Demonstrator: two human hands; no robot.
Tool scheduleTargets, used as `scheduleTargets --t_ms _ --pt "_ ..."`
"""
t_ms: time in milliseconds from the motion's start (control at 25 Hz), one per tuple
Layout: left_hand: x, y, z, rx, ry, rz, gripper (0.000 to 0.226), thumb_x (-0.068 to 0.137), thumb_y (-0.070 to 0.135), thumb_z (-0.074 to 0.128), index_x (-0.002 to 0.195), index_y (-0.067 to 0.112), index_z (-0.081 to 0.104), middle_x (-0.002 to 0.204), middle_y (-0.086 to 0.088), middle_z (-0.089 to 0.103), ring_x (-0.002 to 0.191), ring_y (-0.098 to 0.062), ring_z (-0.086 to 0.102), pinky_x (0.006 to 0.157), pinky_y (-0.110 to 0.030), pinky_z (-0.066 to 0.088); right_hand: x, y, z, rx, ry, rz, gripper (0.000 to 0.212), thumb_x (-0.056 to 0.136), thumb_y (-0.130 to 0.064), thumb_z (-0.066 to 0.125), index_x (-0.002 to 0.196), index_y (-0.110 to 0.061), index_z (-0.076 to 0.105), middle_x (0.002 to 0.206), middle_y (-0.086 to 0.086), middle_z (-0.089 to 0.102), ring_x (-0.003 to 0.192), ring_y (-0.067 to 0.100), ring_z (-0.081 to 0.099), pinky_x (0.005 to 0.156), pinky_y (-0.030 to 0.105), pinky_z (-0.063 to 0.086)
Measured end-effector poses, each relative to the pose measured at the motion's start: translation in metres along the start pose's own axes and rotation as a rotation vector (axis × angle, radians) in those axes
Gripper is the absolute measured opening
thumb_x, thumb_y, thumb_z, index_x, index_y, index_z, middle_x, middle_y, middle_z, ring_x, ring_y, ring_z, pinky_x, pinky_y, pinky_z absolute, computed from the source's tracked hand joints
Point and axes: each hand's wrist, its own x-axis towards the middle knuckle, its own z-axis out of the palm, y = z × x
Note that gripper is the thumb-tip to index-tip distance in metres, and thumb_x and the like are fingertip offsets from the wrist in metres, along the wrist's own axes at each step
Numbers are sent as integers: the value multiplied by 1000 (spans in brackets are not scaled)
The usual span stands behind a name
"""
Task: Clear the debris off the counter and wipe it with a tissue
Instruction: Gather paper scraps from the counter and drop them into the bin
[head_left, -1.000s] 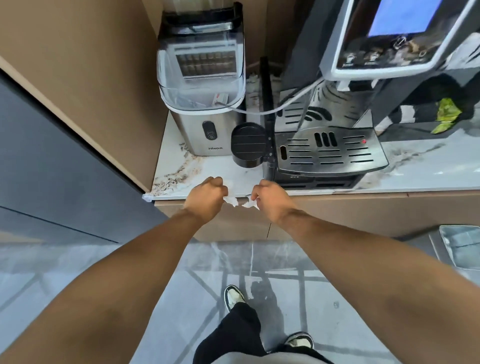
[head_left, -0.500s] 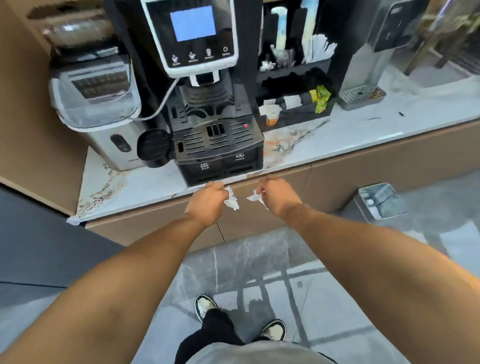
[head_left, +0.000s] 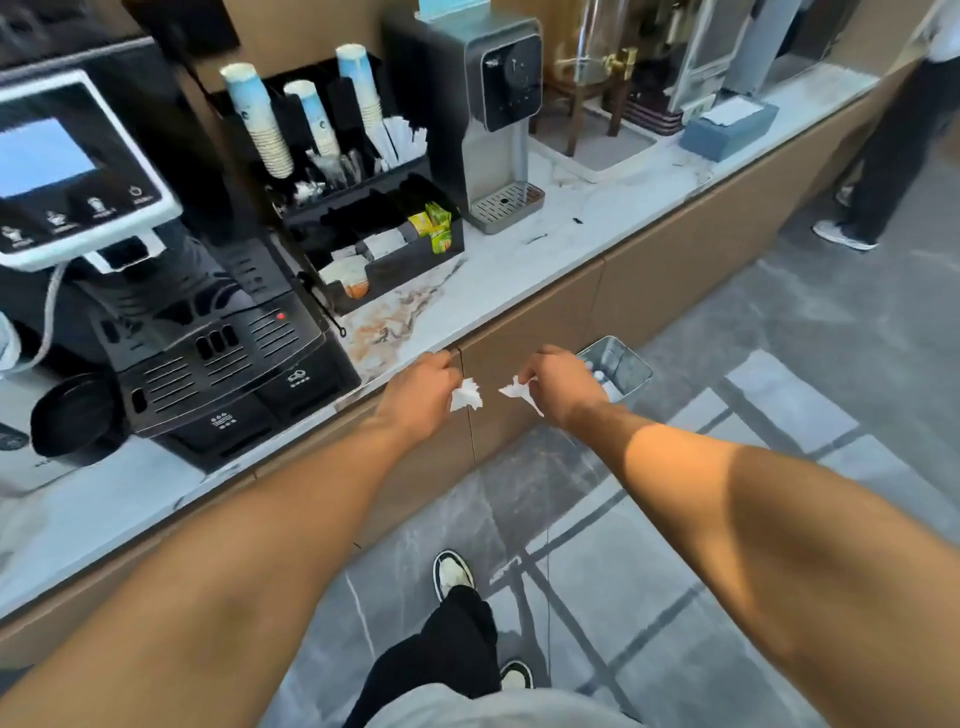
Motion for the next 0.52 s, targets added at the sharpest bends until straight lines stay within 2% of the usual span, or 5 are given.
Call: scheduleTargets --t_ms 200,320,520 --pt "76 43 8 -33 3 132 28 86 -4 52 105 6 70 99 -10 58 98 -32 56 67 -43 53 5 71 -24 49 60 168 29 88 3 53 104 -14 70 115 7 60 105 27 59 85 32 48" --pt "121 63 15 -33 3 196 26 88 -3 53 105 5 71 99 -11 58 97 -30 56 67 -41 52 21 108 -37 70 84 238 30 86 4 52 100 -15 71 114 5 61 104 26 60 79 27 46" --pt "222 92 34 -68 -28 251 27 92 0 54 113 7 70 106 -10 60 101 -29 57 80 -41 53 63 184 -61 75 84 347 30 86 2 52 100 -17 70 108 5 58 98 28 60 81 31 50"
